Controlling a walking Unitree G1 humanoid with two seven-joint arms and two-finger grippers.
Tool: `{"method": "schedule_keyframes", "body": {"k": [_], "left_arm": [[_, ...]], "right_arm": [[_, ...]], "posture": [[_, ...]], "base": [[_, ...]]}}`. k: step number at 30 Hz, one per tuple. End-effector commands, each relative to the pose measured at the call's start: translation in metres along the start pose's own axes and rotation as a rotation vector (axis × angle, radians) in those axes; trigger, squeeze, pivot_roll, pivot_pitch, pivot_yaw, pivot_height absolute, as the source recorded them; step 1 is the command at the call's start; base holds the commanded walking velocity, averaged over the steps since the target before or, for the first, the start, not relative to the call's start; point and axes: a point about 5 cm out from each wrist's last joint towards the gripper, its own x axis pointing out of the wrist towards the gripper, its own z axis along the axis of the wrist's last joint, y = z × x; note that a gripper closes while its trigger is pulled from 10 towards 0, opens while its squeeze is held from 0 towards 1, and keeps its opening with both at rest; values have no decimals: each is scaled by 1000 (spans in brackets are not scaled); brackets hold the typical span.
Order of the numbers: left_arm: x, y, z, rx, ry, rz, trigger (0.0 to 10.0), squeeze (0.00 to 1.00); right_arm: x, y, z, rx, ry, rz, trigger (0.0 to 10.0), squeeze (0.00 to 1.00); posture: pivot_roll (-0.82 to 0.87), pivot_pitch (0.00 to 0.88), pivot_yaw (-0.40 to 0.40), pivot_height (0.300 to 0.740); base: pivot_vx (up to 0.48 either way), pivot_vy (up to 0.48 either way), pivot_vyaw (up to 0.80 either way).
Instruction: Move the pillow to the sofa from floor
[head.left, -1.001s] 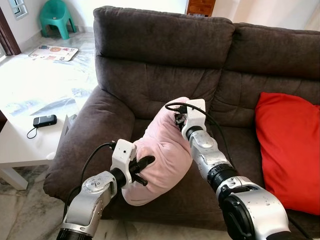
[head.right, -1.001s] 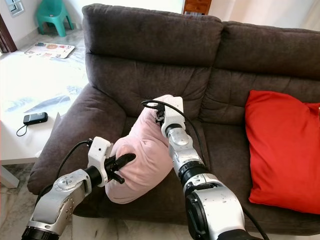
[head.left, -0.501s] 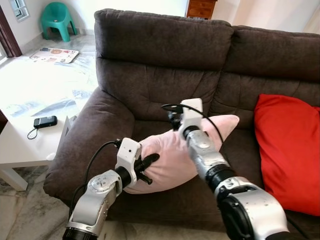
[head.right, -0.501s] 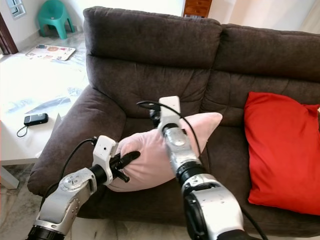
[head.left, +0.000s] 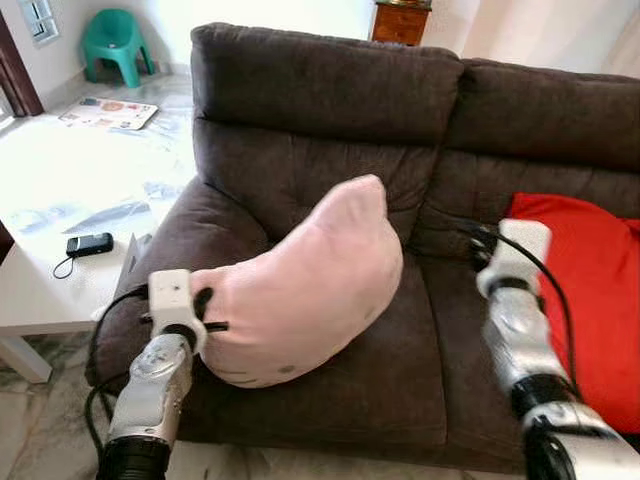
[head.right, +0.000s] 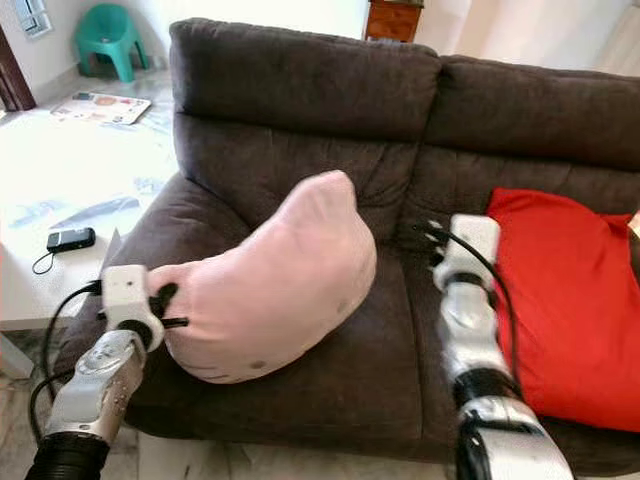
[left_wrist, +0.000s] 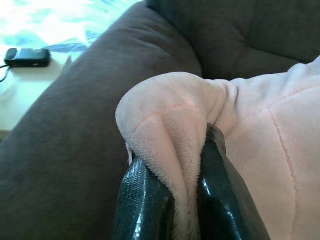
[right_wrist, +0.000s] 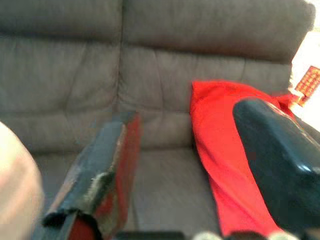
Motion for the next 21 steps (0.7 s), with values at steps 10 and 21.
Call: {"method": "schedule_keyframes", "body": {"k": [10,21], "left_arm": [[6,-4,12,-70,-91,83,10000,0],[0,39,16,-205,-182,423,10000,0]], "right_arm": [[-29,-13,-49,-24,132,-44,10000,0],[-53,-18,-81,-11,249,-85,10000,0]], "posture": [[102,0,-109,740],[98,0,-109,740]], "base": [[0,0,0],[0,0,0]]}}
